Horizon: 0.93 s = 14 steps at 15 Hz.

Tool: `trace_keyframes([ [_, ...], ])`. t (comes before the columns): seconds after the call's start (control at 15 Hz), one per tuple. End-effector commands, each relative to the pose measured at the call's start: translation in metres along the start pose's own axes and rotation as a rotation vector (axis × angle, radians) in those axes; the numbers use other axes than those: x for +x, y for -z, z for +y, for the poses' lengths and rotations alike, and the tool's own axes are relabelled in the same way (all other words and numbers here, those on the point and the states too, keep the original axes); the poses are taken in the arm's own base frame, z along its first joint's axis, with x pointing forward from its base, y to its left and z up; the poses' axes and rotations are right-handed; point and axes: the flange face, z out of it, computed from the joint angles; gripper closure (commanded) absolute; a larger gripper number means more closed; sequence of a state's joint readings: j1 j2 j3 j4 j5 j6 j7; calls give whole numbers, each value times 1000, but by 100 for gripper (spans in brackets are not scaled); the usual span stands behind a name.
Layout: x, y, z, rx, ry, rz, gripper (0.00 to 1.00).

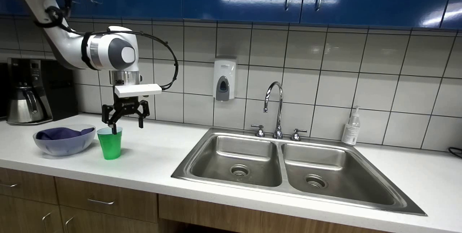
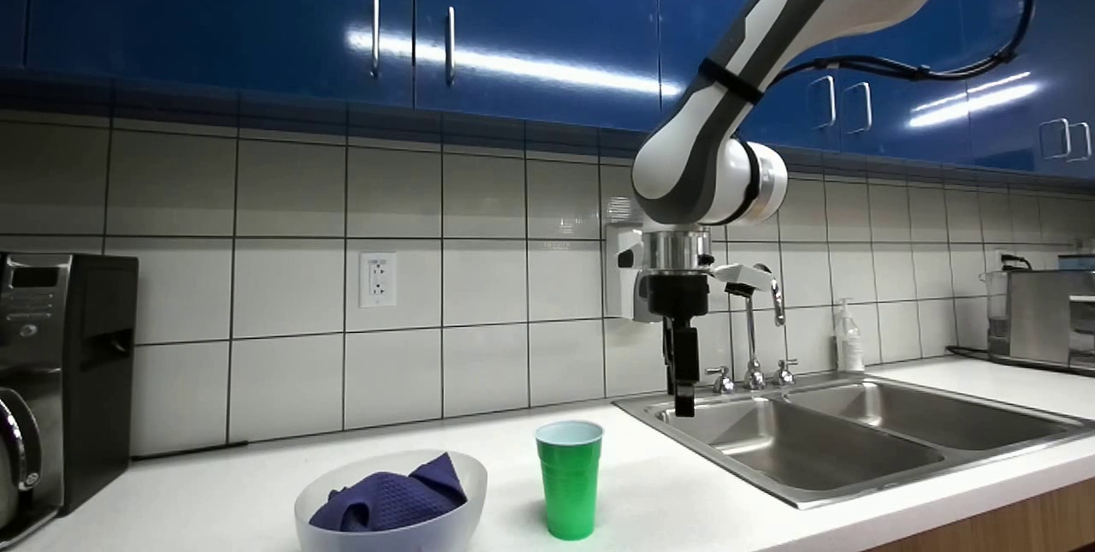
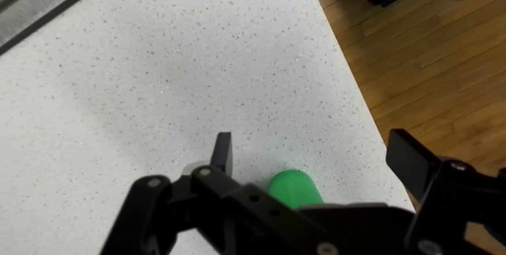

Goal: Put the blue cloth in the bowl.

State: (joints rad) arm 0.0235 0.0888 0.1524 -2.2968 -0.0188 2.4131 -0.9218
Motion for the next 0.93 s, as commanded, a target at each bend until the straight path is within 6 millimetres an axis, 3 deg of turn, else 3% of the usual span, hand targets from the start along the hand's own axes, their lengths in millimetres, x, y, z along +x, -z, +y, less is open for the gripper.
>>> trace_keyframes([
  [0.0,-26,26,-15,-17,74,-38,0],
  [0.2,-38,36,-19,-13,96,-45,0],
  [0.27,-25,23,-9,-11,61,-29,0],
  [0.87,-26,19,-11,-2,64,-34,0],
])
